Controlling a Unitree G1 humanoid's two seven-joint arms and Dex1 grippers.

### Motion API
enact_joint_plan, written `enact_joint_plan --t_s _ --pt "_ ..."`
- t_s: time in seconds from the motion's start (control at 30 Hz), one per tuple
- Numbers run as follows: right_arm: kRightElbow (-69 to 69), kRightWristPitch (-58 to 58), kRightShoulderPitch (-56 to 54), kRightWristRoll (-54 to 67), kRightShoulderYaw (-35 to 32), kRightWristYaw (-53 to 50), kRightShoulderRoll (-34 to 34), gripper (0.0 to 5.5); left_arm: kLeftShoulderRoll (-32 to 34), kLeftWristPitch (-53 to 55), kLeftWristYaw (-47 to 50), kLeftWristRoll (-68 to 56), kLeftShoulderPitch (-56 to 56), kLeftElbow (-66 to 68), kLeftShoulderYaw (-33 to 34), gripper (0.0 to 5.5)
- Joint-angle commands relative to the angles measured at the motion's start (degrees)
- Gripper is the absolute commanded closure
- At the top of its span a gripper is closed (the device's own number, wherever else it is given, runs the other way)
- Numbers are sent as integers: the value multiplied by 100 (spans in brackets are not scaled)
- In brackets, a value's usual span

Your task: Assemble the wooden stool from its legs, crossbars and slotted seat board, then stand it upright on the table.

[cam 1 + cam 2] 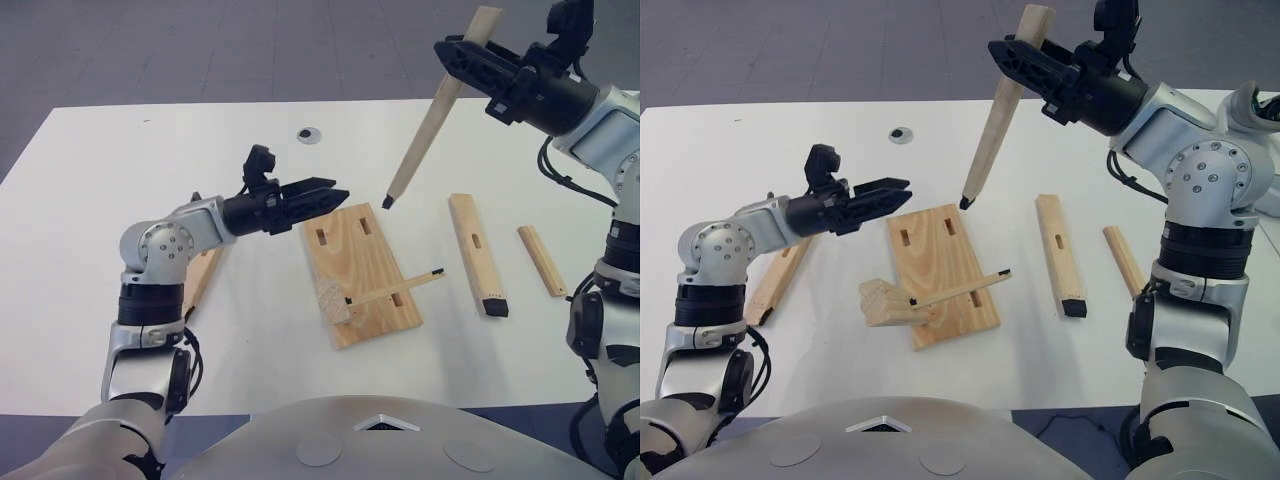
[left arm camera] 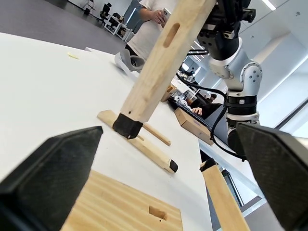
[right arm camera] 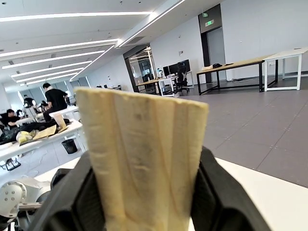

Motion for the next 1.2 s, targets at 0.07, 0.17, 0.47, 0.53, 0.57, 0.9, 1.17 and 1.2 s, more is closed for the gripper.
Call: enact_joint_plan --t_s 0.07,0.17,0.47,0.53,0.57,0.9,1.17,1.2 --pt "-90 50 247 -271 -66 678 -336 343 214 -169 143 264 680 -527 -4 10" --pt "-203 39 840 -539 -48 1330 -818 343 336 -345 184 485 1112 -639 20 10" --pt "-828 184 2301 -432 -164 1798 -602 343 347 -591 174 716 1180 -540 21 10" --pt "-1255 311 2744 -187 -215 1523 -309 343 344 -660 188 767 1172 -528 39 10" --pt "-1449 347 2938 -97 -246 1392 -183 343 351 -690 186 782 1159 -513 40 10" --pt "-2081 230 3361 371 -593 199 533 343 344 -726 173 811 1273 -557 3 10" --pt "-1943 -711 3375 -689 -437 1240 -221 343 412 -824 143 869 1534 -650 36 10" --pt "-1785 -948 3355 -854 -395 1475 -245 343 415 -856 128 891 1588 -655 34 10"
